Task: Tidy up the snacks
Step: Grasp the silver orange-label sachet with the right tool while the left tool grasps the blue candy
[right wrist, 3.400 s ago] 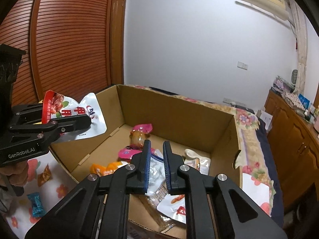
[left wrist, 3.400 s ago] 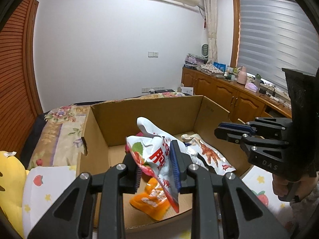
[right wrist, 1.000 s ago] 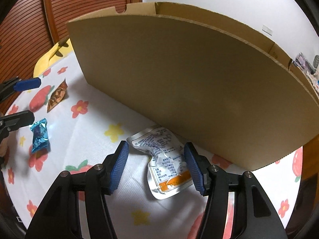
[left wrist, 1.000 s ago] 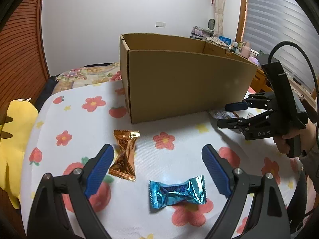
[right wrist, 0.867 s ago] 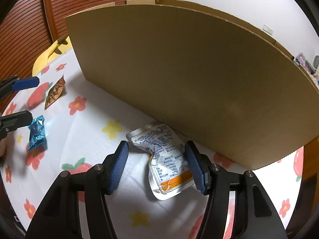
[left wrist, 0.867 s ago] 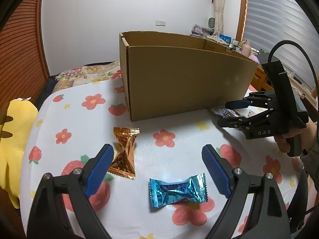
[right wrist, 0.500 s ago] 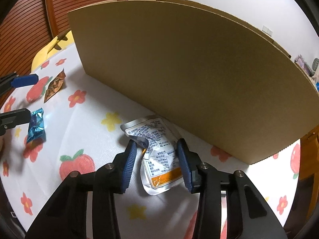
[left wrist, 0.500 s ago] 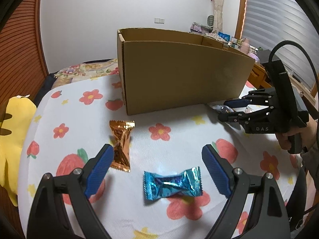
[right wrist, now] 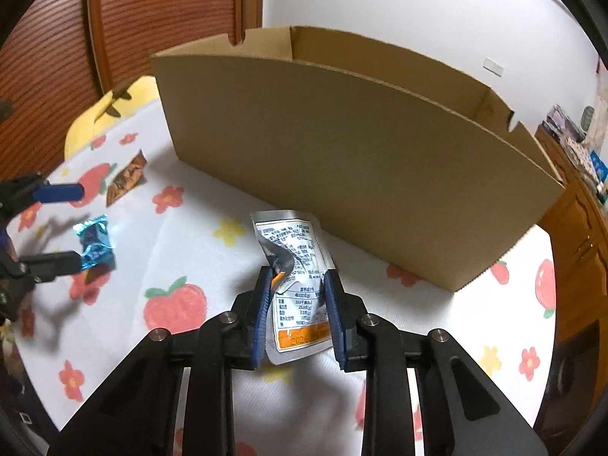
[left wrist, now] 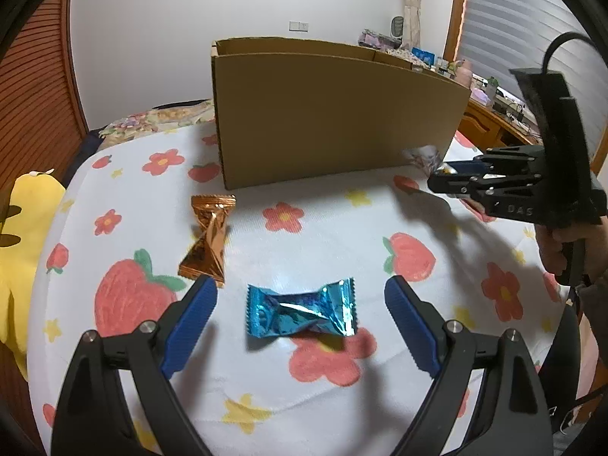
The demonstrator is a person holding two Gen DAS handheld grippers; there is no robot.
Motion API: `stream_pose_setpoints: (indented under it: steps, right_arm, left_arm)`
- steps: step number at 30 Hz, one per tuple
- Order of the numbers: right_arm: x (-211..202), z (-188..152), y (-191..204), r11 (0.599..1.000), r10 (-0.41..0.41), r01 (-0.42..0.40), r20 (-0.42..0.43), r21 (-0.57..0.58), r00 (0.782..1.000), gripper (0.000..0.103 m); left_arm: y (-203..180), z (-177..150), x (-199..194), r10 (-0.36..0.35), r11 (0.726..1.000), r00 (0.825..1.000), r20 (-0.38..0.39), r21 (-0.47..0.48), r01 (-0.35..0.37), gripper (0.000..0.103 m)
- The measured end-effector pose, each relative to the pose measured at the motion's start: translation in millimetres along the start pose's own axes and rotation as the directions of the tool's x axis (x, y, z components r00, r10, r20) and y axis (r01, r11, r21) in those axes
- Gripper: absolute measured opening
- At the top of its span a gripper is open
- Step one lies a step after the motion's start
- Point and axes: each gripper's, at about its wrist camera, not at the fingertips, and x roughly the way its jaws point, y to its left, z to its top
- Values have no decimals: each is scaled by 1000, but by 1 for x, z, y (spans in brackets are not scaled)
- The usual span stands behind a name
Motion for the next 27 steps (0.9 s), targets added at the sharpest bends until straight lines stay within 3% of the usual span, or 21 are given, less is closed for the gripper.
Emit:
stream_pose_setpoints:
  steps: [7, 11, 19, 23, 27]
  right_arm:
    - [-24, -12, -3, 998, 20, -23, 67, 56, 998, 25]
    - [-37, -16, -2, 993, 53, -65, 109, 103, 993, 25]
    - [-56, -25, 1, 987, 80, -100, 157, 128, 984, 26]
    - [-65, -33, 2, 985, 87, -111, 173, 135, 981, 26]
    - [-70, -38, 1, 983, 90, -116, 182, 139, 979, 26]
  left_arm:
    - [-4, -4, 3, 41, 999, 999, -34, -24, -42, 90]
    - [2, -8, -2, 18, 995, 999, -49, -98, -23, 90]
    - [2, -12, -10, -2, 989, 998, -64, -150, -7, 87]
    - [-1, -13, -10, -27, 984, 997, -77, -180, 12, 58]
    - [-4, -11, 1, -34, 979, 994, -108, -205, 11, 58]
